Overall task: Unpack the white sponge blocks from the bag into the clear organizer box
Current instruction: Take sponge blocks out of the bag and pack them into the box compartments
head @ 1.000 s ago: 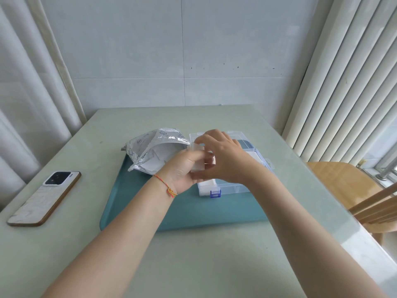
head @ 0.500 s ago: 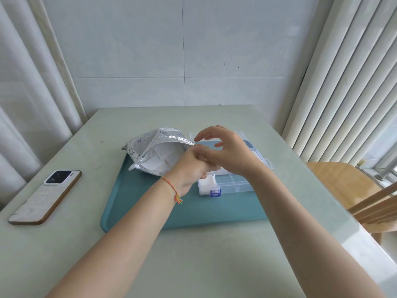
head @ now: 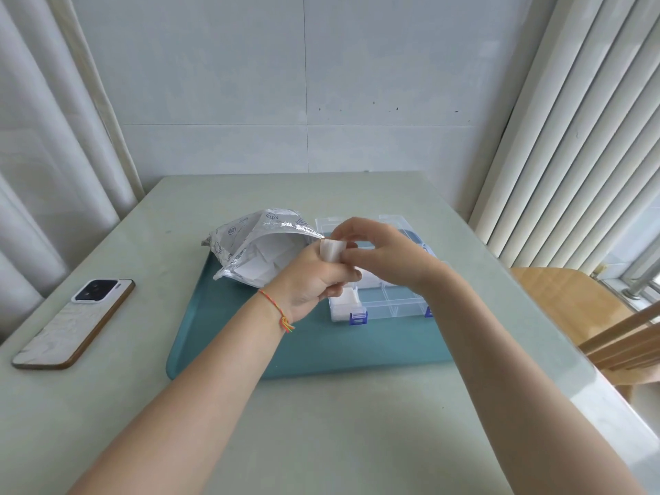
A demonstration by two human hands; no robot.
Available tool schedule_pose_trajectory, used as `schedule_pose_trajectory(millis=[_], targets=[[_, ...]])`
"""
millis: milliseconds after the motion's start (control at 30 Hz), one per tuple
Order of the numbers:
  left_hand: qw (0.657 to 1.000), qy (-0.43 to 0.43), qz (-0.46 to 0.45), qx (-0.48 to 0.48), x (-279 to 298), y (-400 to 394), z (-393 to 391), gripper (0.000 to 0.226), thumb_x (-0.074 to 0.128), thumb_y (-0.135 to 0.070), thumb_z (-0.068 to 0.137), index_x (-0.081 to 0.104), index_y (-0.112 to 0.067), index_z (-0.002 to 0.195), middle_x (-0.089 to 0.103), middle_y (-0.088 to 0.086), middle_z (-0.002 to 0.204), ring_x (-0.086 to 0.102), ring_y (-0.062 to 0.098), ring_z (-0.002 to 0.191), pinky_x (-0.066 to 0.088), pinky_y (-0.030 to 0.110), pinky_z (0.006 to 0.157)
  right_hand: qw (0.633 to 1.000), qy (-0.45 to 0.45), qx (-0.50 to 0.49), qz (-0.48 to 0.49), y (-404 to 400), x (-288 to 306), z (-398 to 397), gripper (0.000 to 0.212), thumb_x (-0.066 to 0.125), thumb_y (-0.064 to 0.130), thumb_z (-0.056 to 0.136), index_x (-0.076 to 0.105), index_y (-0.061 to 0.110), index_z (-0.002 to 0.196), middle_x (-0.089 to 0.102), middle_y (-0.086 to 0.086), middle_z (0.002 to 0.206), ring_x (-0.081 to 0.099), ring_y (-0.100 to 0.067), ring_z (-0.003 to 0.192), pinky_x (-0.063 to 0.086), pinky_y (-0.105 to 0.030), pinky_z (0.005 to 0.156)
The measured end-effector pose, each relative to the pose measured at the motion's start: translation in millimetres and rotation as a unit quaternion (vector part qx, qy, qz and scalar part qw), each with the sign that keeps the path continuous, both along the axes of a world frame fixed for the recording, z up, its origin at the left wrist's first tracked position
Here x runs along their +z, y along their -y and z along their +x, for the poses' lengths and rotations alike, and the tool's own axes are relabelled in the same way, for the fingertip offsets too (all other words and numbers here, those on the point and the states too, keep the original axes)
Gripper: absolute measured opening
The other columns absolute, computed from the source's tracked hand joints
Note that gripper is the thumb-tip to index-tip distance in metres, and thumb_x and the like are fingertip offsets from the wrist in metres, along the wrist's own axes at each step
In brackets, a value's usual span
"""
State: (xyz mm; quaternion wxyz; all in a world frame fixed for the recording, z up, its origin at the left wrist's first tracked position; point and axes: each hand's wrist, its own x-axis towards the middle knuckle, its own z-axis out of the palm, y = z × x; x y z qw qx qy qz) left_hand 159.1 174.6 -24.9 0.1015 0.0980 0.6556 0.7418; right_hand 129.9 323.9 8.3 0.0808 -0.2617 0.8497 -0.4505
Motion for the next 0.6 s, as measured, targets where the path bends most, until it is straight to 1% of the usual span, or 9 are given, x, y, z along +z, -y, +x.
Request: schedule_pose_trajectory(millis=[67,167,233,267,333,400,467,533,600], targets=[[0.999,-0.018,-0.012,-0.032,-1,2,0,0.043,0.063,0.006,0.070,0.058,-0.008,0.111,0.037,0.003,0.077,0.038,0.009,0.061,0.023,0.021,0.051,0.999,0.040,0.006,-0.012,-2,-3,-2,0.018,0.058,0.011,0.089,0.066,0.022,0.102,0.069,0.000,0.104,0.064,-0.014,0.098,0.050,-0.035,0.090],[0.995,-0.052,-0.036,-0.074,-1,3,1,0.039,0.061,0.011,0.075,0.067,-0.019,0.098,0.040,0.002,0.073,0.036,0.012,0.069,0.017,0.033,0.061,0.990,0.114,0.044,-0.071,-6,-9,-5,0.018,0.057,0.006,0.089,0.062,-0.001,0.106,0.070,-0.019,0.101,0.069,-0.035,0.095,0.053,-0.043,0.093],[0.995,-0.049,-0.033,-0.076,-2,3,2,0.041,0.060,0.014,0.077,0.069,-0.021,0.096,0.051,0.003,0.077,0.049,0.012,0.077,0.027,0.027,0.059,0.981,0.149,0.049,-0.113,-6,-13,-7,0.030,0.060,0.010,0.085,0.058,-0.013,0.104,0.066,-0.025,0.092,0.067,-0.038,0.084,0.054,-0.041,0.088],[0.997,-0.035,-0.022,-0.066,-3,2,3,0.040,0.061,0.013,0.076,0.068,-0.018,0.100,0.054,0.005,0.081,0.054,0.013,0.082,0.036,0.023,0.061,0.977,0.162,0.042,-0.133,-7,-15,-8,0.034,0.062,0.013,0.082,0.058,-0.015,0.101,0.063,-0.023,0.088,0.064,-0.034,0.080,0.054,-0.039,0.086],[1.000,0.008,0.005,-0.023,-5,3,2,0.042,0.067,0.008,0.073,0.064,-0.015,0.107,0.060,0.005,0.086,0.061,0.013,0.084,0.050,0.021,0.066,0.971,0.166,-0.006,-0.170,-8,-17,-11,0.030,0.065,0.017,0.078,0.064,-0.007,0.096,0.064,-0.014,0.088,0.061,-0.025,0.082,0.053,-0.038,0.085],[0.998,0.044,0.007,0.045,-8,6,0,0.045,0.070,0.006,0.072,0.058,-0.011,0.112,0.063,0.007,0.089,0.064,0.015,0.081,0.054,0.023,0.065,0.970,0.137,-0.081,-0.187,-11,-20,-14,0.016,0.068,0.017,0.080,0.066,0.006,0.091,0.066,-0.007,0.088,0.060,-0.020,0.086,0.050,-0.039,0.085],[0.990,0.043,-0.045,0.128,-9,10,-1,0.039,0.068,0.000,0.076,0.058,-0.008,0.112,0.063,0.006,0.089,0.062,0.016,0.072,0.051,0.024,0.056,0.965,0.118,-0.135,-0.191,-17,-20,-13,0.005,0.065,0.011,0.087,0.066,0.008,0.091,0.068,-0.005,0.084,0.062,-0.017,0.082,0.047,-0.037,0.079],[0.971,0.018,-0.131,0.199,-9,14,-1,0.022,0.060,-0.001,0.084,0.061,-0.010,0.104,0.061,0.004,0.083,0.058,0.016,0.061,0.046,0.023,0.048,0.969,0.112,-0.155,-0.156,-20,-21,-8,0.009,0.065,0.011,0.088,0.069,0.009,0.095,0.071,0.000,0.078,0.065,-0.012,0.073,0.044,-0.031,0.071],[0.953,-0.003,-0.204,0.224,-13,18,0,0.014,0.056,-0.003,0.085,0.062,-0.011,0.095,0.061,0.002,0.073,0.055,0.014,0.052,0.041,0.021,0.042,0.975,0.107,-0.171,-0.094,-20,-22,-2,0.015,0.070,0.017,0.086,0.068,0.015,0.100,0.071,0.004,0.073,0.063,-0.008,0.067,0.042,-0.026,0.066]])
